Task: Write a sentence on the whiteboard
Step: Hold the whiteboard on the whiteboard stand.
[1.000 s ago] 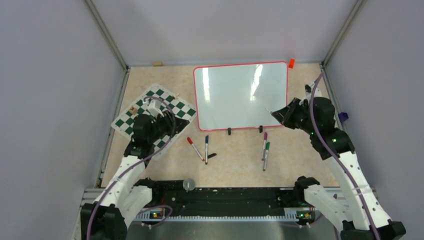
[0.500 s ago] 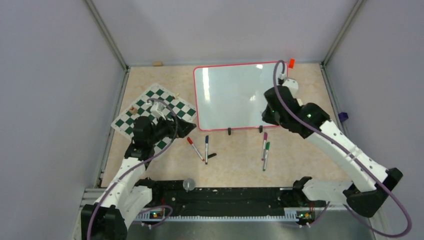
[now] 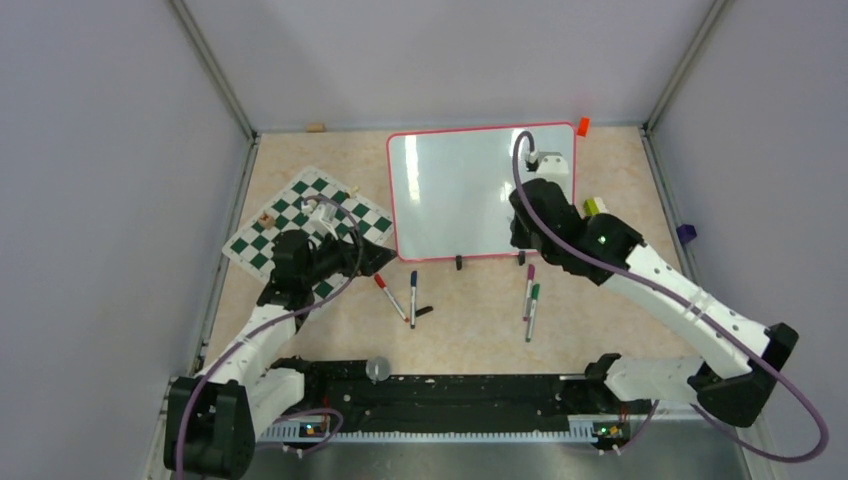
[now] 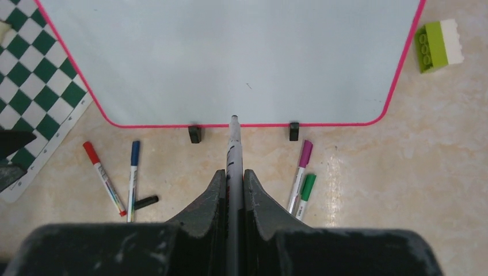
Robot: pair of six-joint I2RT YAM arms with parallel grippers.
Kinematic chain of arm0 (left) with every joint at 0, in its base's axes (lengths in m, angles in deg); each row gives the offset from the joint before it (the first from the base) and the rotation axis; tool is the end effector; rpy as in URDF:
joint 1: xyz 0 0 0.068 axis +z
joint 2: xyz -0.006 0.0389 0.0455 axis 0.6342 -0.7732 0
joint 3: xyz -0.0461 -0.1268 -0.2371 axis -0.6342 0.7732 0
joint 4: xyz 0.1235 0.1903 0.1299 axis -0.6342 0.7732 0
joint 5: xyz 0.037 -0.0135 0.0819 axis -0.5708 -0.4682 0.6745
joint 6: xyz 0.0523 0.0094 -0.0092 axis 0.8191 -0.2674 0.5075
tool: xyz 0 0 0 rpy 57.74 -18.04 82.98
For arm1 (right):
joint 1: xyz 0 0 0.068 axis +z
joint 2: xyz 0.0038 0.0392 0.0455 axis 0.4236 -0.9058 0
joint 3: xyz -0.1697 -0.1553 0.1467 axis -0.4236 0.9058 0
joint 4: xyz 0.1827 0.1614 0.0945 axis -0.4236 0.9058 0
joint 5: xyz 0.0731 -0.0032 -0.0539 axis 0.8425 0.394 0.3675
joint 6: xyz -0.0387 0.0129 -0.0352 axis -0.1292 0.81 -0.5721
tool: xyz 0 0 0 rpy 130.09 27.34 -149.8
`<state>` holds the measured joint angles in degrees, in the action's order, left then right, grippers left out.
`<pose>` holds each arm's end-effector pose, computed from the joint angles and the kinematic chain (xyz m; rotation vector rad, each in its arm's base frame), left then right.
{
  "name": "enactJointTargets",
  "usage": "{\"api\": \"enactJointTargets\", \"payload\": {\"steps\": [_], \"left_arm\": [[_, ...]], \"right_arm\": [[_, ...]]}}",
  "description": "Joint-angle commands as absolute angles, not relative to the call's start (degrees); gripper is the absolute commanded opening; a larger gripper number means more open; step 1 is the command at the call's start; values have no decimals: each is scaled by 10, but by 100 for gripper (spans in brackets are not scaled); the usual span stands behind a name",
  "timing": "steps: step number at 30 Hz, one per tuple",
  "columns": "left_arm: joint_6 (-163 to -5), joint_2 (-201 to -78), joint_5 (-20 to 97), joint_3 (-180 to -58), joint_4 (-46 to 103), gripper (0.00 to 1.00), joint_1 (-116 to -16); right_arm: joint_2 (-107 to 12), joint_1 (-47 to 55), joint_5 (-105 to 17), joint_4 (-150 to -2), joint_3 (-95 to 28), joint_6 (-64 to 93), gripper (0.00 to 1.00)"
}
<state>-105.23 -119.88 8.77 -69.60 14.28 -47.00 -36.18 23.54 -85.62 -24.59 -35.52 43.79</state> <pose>0.2033 -0.0493 0.2191 0.0585 1.9486 -1.0891 0.1723 0.1658 0.3807 0.0417 2.1971 0.1322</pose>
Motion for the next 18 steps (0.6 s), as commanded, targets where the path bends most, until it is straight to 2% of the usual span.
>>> {"api": "enactJointTargets", "payload": {"steps": [1,4,7,11,13,18], "left_arm": [[-1005,-1204,80,-731,152,99,-470],[-990,-1210,65,-745,173,99,-470],[-1005,-1197,52,-728,117,99,-470],[-1012,-1183,103,-706,83,99,-470],[-1013,-1198,115,-707,74,99,-470],[-1049,-1258,60,-725,20,99,-470]], "right_arm": [[-269,237,-762,-402,-282,286,0],[-229,236,-753,-432,-252,291,0],[-211,235,-761,-440,-238,294,0],[-214,235,-757,-416,-239,308,0],[-212,236,-755,-405,-238,321,0],[-189,235,-723,-399,-226,322,0]]}}
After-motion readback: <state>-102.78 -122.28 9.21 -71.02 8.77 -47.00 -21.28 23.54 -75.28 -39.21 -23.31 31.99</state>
